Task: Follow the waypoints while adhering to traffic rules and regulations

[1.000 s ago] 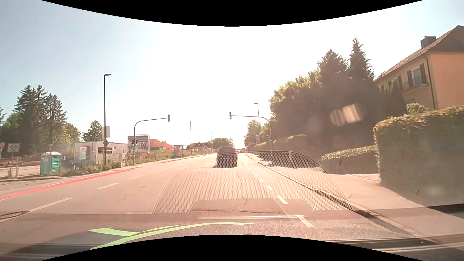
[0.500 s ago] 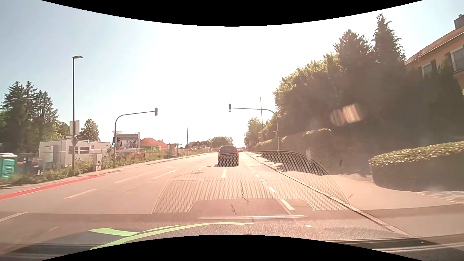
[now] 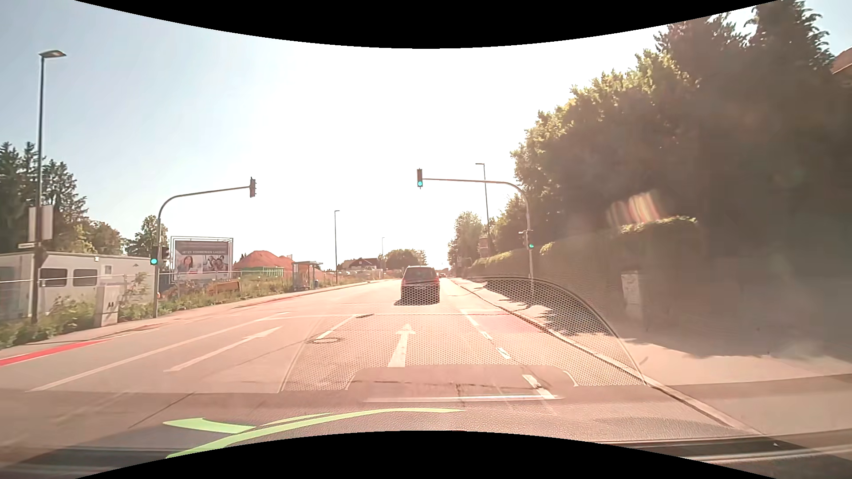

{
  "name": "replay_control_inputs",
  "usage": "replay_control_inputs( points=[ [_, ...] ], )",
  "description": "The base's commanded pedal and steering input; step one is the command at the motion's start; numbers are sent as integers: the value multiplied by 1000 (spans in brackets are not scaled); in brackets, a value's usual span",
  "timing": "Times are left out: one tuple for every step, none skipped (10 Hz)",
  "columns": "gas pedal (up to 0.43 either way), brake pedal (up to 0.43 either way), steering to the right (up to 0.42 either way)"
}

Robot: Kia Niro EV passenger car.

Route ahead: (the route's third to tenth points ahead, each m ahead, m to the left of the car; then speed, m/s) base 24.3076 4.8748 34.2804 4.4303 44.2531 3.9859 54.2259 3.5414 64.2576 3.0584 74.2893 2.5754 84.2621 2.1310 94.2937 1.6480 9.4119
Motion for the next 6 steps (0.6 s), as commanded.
replay_control_inputs(
  points=[
    [110,0,4],
    [110,0,4],
    [110,0,4],
    [110,0,4],
    [110,0,6],
    [110,0,7]
  ],
)
